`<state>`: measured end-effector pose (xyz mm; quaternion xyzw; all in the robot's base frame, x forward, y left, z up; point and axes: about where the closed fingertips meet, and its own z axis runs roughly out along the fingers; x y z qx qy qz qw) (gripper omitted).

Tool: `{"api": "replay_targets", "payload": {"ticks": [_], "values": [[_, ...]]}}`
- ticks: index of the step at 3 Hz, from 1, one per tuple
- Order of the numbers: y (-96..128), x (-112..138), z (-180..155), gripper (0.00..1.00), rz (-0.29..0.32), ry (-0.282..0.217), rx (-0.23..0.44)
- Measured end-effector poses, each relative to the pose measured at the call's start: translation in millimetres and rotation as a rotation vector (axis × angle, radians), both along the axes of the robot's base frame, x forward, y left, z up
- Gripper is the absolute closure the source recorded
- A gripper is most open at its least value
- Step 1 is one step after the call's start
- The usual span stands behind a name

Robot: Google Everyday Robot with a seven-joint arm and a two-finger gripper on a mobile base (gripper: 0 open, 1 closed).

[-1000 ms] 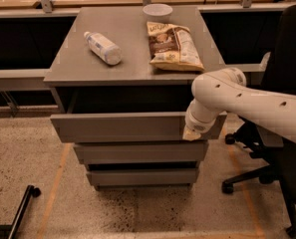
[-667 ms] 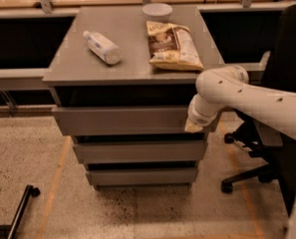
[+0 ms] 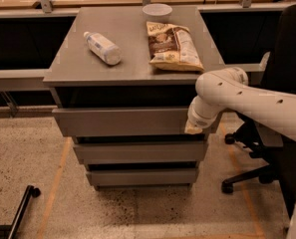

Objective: Close top drawer

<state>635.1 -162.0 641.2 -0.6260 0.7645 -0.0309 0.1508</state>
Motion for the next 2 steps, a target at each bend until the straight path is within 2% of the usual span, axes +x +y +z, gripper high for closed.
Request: {"api": "replay_targets", "payload": {"ticks": [1,2], "values": [[0.3,-0.6,-1.9,0.13,0.001,0.003,0.0],[0.8,-1.2,-3.7,0.0,0.002,0.006,0.0]]}}
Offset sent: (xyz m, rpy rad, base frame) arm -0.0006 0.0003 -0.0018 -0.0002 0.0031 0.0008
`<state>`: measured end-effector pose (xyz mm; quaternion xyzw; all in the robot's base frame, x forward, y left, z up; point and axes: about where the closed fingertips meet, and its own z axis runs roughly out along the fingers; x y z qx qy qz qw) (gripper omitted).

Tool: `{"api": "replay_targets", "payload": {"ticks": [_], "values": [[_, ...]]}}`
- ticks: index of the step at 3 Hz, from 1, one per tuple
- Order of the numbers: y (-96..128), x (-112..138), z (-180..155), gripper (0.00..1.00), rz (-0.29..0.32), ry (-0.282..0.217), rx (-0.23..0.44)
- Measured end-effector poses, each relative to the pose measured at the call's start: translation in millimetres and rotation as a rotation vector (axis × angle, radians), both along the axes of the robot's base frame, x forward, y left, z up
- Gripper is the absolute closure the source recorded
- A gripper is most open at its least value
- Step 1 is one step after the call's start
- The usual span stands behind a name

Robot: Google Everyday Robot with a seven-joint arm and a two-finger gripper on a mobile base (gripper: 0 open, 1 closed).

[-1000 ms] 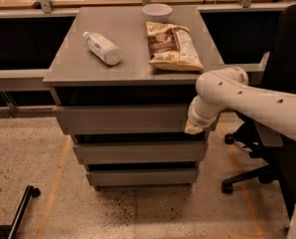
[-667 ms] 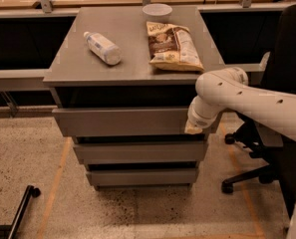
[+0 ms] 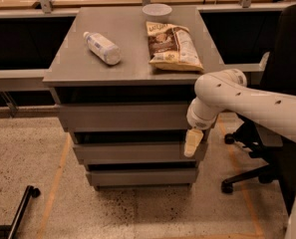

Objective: Close top drawer

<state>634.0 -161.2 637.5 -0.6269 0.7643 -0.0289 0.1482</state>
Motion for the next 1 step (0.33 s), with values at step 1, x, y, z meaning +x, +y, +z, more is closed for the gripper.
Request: {"api": "replay_targets", "payload": {"ticks": [1], "values": [[0.2,-3.9,-0.1,0.0,0.0,0.0,0.0]]}}
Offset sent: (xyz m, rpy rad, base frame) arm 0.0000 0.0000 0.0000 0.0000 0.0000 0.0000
